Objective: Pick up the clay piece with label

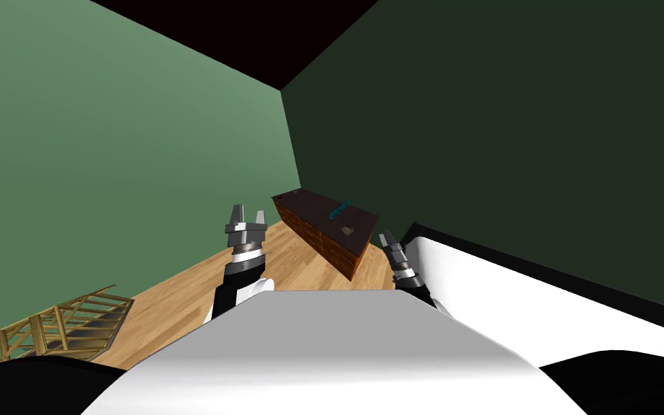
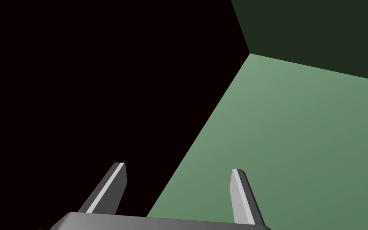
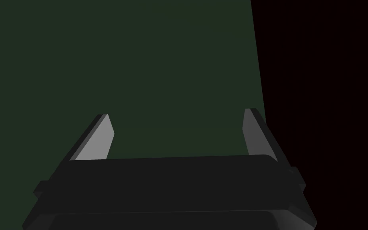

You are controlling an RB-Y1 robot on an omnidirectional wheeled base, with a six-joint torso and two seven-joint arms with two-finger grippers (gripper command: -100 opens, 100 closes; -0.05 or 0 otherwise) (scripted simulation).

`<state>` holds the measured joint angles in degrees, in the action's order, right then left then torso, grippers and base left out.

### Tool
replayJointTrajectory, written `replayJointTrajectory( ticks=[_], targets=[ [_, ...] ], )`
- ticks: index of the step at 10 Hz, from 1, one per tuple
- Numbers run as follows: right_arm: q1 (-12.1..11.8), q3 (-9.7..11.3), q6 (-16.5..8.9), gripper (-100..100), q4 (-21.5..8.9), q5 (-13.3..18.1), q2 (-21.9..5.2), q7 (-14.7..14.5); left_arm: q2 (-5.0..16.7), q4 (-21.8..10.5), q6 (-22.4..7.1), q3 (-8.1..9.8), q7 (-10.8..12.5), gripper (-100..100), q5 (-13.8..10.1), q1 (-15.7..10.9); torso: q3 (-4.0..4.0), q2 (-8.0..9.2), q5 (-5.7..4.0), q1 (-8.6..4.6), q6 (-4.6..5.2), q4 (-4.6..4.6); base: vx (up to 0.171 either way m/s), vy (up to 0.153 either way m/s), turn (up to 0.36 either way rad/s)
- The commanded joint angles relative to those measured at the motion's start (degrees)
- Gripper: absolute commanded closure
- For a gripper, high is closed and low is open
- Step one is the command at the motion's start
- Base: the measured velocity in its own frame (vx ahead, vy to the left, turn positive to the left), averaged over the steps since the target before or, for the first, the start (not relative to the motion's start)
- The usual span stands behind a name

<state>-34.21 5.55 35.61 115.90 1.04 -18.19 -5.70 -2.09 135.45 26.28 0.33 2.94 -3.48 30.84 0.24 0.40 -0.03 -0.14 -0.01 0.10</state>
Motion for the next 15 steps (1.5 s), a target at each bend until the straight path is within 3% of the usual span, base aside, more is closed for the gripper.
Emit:
replayJointTrajectory(
  ticks=[1, 4, 5, 9, 11, 12, 15],
  targets=[
    [0.3, 0.3, 0.6, -100, -2.2, 0.5, -1.2, 0.0, 0.0, 0.0, 0.0, 0.00, 0.0, 0, 0.0, 0.0, 0.00, 0.00, 0.00, 0.00, 0.00, 0.00, -0.067, -0.015, 0.093],
    [-0.3, 2.4, 1.9, -100, -7.0, 3.3, -5.6, -0.3, 0.0, 0.0, 0.0, 0.00, 0.0, 0, 0.0, 0.0, -0.09, -0.17, 0.01, 0.04, 0.03, -0.03, -0.073, 0.002, 0.155],
    [-0.3, 2.4, 1.9, -100, -7.9, 3.3, -5.6, -0.3, 0.0, 0.0, 0.0, 0.00, 0.0, 0, 0.0, 0.0, -0.08, -0.14, 0.02, 0.08, 0.00, -0.03, -0.058, 0.015, 0.104],
    [-0.5, 5.7, 3.9, -100, -16.0, 8.3, -12.3, -0.7, 0.0, 0.0, 0.0, 0.00, 0.0, 0, 0.0, 0.0, -0.21, -0.38, 0.05, 0.20, 0.03, -0.08, -0.026, 0.050, 0.216],
    [-0.5, 5.7, 3.9, -100, -17.5, 8.3, -12.4, -0.7, 0.0, 0.0, 0.0, 0.00, 0.0, 0, 0.0, 0.0, -0.23, -0.41, 0.05, 0.18, 0.03, -0.08, -0.003, 0.020, 0.062],
    [-0.4, 6.8, 4.6, -100, -19.3, 10.1, -14.6, -0.9, 0.0, 0.0, 0.0, 0.01, 0.0, 0, 0.0, 0.0, -0.24, -0.43, 0.02, 0.05, 0.04, -0.08, -0.010, 0.059, 0.183],
    [-0.1, 7.9, 5.2, -100, -24.5, 11.9, -16.8, -1.0, 0.0, 0.0, 0.0, 0.00, 0.0, 0, 0.0, 0.0, -0.23, -0.40, 0.05, 0.21, 0.02, -0.08, -0.008, 0.046, 0.142]
  ],
)
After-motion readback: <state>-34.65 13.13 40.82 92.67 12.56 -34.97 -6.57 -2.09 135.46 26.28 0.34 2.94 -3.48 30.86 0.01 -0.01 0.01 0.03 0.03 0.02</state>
